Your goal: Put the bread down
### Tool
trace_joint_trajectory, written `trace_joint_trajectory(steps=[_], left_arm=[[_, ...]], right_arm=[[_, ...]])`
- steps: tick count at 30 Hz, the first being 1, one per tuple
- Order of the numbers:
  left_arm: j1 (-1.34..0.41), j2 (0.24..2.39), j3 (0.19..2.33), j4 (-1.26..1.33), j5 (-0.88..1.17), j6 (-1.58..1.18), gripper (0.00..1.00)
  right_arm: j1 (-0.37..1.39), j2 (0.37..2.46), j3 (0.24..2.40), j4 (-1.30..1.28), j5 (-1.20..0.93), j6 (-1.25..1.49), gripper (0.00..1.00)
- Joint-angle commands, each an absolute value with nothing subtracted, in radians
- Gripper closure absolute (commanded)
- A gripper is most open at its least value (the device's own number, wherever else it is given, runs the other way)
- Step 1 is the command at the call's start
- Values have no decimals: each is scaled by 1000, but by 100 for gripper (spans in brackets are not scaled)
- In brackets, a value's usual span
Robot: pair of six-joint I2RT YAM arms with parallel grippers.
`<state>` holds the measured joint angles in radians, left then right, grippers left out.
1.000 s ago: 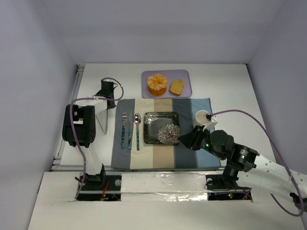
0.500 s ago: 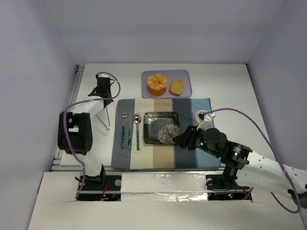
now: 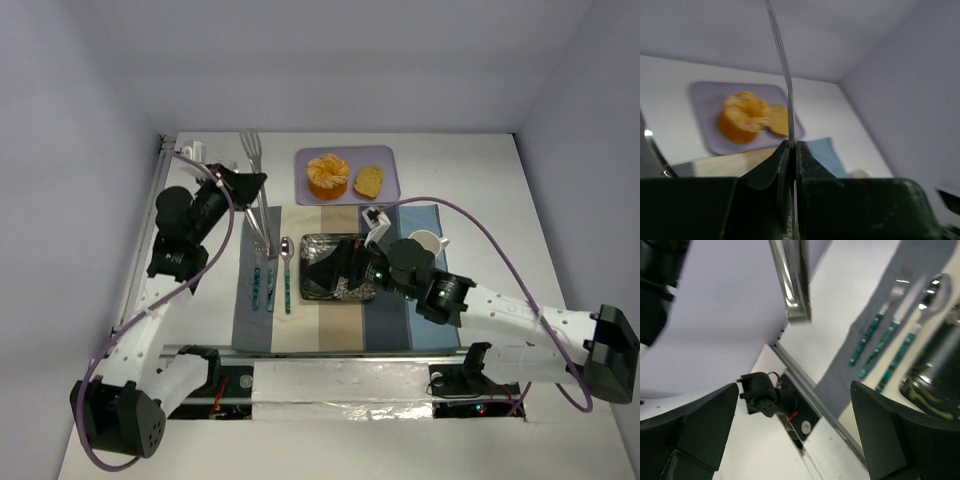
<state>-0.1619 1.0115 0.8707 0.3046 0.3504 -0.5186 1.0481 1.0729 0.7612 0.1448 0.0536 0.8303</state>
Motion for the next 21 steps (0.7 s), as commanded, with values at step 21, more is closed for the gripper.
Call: trace_joint_trajectory(steps=[21], left_arm=[[-302, 825, 417, 1429, 690, -1282, 100]], right_arm=[[1051, 1402, 828, 715, -195, 916, 5]])
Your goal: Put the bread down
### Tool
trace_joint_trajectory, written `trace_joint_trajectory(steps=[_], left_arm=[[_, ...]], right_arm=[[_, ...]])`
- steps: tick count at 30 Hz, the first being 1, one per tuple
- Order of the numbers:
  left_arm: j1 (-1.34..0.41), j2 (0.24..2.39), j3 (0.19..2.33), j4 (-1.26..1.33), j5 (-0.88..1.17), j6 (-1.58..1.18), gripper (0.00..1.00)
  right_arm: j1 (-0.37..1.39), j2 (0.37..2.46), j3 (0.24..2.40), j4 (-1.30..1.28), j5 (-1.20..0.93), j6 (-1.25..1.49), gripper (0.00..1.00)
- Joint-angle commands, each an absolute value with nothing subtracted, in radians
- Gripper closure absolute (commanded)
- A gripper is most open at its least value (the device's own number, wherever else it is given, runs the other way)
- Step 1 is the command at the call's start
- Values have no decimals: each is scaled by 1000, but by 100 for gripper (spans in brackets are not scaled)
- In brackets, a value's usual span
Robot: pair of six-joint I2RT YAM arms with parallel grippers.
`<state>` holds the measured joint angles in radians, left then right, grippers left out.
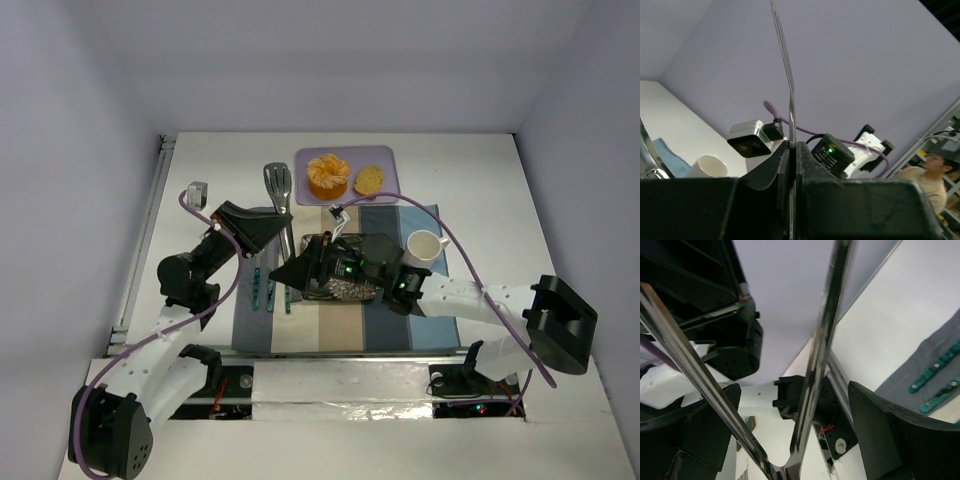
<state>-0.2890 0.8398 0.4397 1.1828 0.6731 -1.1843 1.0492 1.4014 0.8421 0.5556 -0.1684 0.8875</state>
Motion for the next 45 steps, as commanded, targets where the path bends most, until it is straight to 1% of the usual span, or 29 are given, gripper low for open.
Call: trace_joint_trajectory(steps=[1, 4, 9, 12, 14, 17, 19, 22, 23, 24, 27, 29, 30, 35, 36, 37, 39, 41, 42, 45], left_arm=[[-313, 831, 413, 1451, 695, -1293, 100], [-313, 839, 397, 1499, 699, -1313, 100], [-313, 842, 390, 1526, 706, -1328, 100], [-313, 850, 393, 1540, 712, -1338, 100], [-322, 856, 391, 1571, 718, -1342, 100], [-322, 856, 396, 1549, 718, -1327, 100], [-322, 861, 397, 1545, 724, -1316, 100], [-322, 867, 394, 1540, 727, -1312, 100], [-322, 868, 393, 1528, 729, -1307, 98], [-322, 868, 391, 1522, 730, -1304, 89], [-322, 862, 396, 1470, 741, -1273, 74], [-322, 859, 400, 1431, 752, -1250, 69], [-322, 858, 403, 1424, 755, -1243, 65], [-322, 856, 417, 1347, 784, -1203, 54], [-322, 853, 426, 1330, 791, -1180, 49], [-322, 850, 431, 1304, 798, -1164, 46], [-322, 833, 463, 1186, 808, -1087, 40], [-322, 809, 485, 1044, 815, -1027, 36], [-322, 804, 508, 998, 815, -965, 33], [-322, 799, 537, 878, 819, -911, 30]], right_arm=[[1051, 1405, 827, 741, -199, 919, 7], [1051, 1413, 824, 773, -221, 930, 14], [1051, 1417, 781, 836, -216, 962, 18], [1051, 1424, 772, 859, -227, 977, 23], [1051, 1440, 778, 862, -242, 986, 26], [1051, 1445, 766, 874, -249, 1003, 29], [1051, 1447, 764, 859, -242, 1002, 33], [1051, 1433, 753, 844, -215, 999, 36], [1051, 1419, 746, 838, -204, 1002, 37], [1051, 1413, 746, 828, -183, 1002, 38], [1051, 1382, 744, 763, -152, 993, 41], [1051, 1364, 745, 700, -127, 985, 44], [1051, 1347, 747, 678, -109, 979, 45], [1051, 1299, 736, 604, -74, 956, 45], [1051, 1293, 736, 595, -74, 954, 46], [1039, 1281, 736, 568, -72, 954, 46], [1025, 1270, 733, 554, -75, 956, 46], [1000, 1259, 733, 543, -90, 960, 48], [986, 1259, 735, 535, -100, 963, 48], [976, 1247, 741, 532, -115, 966, 50]])
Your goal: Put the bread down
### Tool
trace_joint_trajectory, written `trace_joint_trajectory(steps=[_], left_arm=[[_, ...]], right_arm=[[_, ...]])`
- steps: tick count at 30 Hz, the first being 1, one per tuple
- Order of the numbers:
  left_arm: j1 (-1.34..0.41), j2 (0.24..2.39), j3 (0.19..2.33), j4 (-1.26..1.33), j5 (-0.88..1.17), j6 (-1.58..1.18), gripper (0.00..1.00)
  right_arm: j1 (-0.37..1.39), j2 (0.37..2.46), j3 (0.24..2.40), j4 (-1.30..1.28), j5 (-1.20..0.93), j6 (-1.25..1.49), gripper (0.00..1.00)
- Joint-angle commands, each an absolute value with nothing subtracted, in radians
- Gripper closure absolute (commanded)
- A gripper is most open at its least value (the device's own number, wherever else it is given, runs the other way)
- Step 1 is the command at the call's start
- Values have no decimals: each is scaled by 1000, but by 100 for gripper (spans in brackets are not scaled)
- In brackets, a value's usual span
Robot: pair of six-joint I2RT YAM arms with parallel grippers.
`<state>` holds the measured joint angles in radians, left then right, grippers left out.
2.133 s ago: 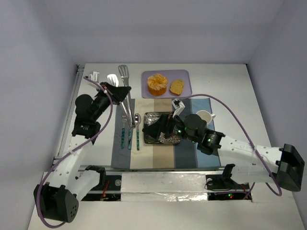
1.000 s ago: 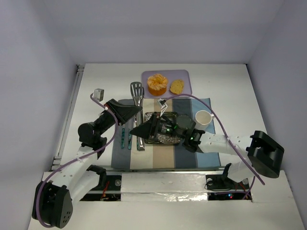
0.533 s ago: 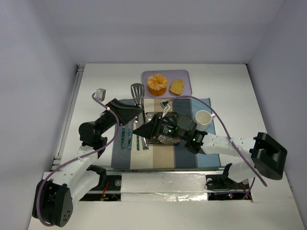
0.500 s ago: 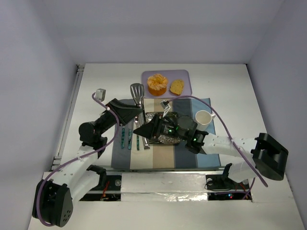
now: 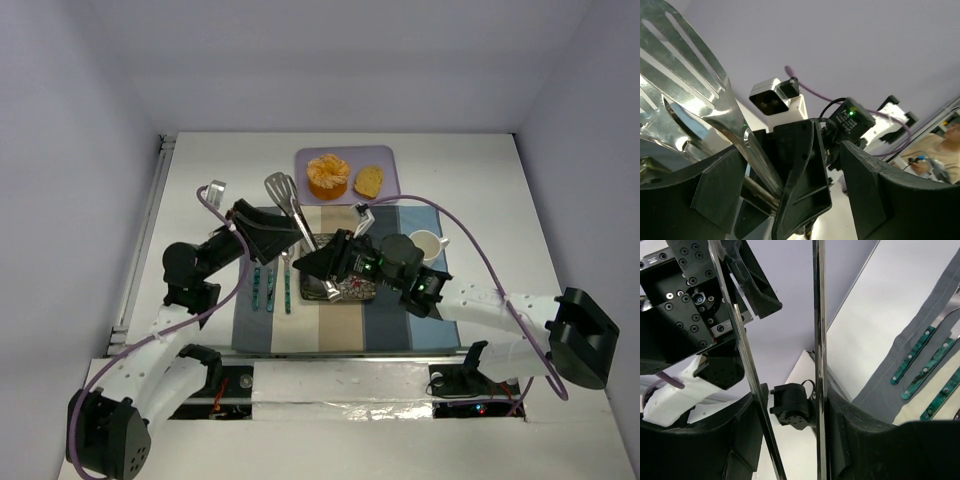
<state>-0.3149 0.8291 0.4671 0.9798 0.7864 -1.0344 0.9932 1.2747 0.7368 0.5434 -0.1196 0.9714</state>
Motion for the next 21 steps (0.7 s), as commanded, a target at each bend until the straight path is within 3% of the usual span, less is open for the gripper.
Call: trace_joint_trajectory(steps=[1, 10, 21], left_arm=[[-322, 799, 538, 865, 828, -899, 29], [-322, 827, 557, 764, 888, -830, 28], [-322, 784, 663, 257, 776, -511, 31]], right_arm=[[963, 1247, 745, 522, -120, 963, 50], [878, 1223, 816, 419, -144, 930, 52], [689, 1236, 926, 85, -207, 787, 54]])
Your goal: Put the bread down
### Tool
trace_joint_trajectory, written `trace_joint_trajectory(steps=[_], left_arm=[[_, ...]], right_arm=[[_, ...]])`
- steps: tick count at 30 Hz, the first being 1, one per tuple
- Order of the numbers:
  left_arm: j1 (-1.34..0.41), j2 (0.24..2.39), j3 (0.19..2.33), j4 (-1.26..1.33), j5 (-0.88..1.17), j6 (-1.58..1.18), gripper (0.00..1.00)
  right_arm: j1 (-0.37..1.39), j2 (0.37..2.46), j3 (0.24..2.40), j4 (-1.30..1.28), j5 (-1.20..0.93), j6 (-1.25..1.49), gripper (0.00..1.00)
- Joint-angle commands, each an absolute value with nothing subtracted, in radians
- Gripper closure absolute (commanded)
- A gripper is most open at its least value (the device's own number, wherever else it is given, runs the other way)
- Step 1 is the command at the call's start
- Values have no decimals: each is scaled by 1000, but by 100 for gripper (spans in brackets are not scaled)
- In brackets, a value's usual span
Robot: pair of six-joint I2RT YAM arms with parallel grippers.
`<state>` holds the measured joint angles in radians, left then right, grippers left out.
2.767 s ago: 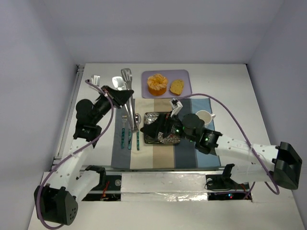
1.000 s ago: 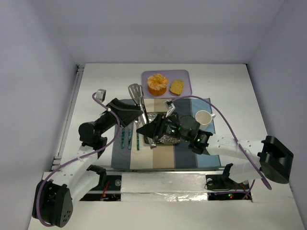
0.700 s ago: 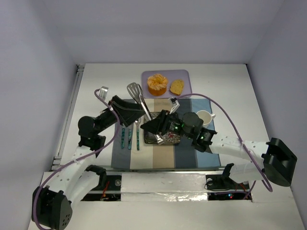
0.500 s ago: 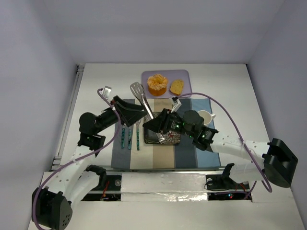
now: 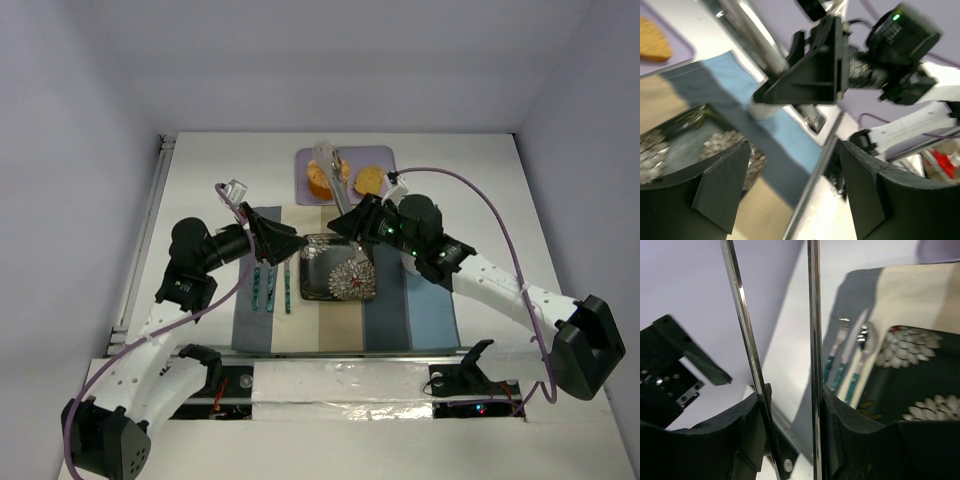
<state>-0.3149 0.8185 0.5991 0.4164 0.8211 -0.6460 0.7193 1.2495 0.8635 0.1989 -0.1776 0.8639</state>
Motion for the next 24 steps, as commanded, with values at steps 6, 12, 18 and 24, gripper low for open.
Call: trace_joint_trajectory(steps=[6, 12, 18, 24], left_arm=[[-322, 749, 692, -11, 600, -364, 35], [-322, 690, 661, -138, 411, -351, 39], [-322, 624, 600, -123, 330, -377, 42], [-322, 581, 592, -117, 328, -373, 42]], right_arm=[[615, 1249, 960, -138, -169, 683, 55], [543, 1350, 1040, -290, -155, 608, 57], [442, 1491, 1181, -405, -89, 569, 57], [351, 1649, 1344, -538, -67, 532, 57]])
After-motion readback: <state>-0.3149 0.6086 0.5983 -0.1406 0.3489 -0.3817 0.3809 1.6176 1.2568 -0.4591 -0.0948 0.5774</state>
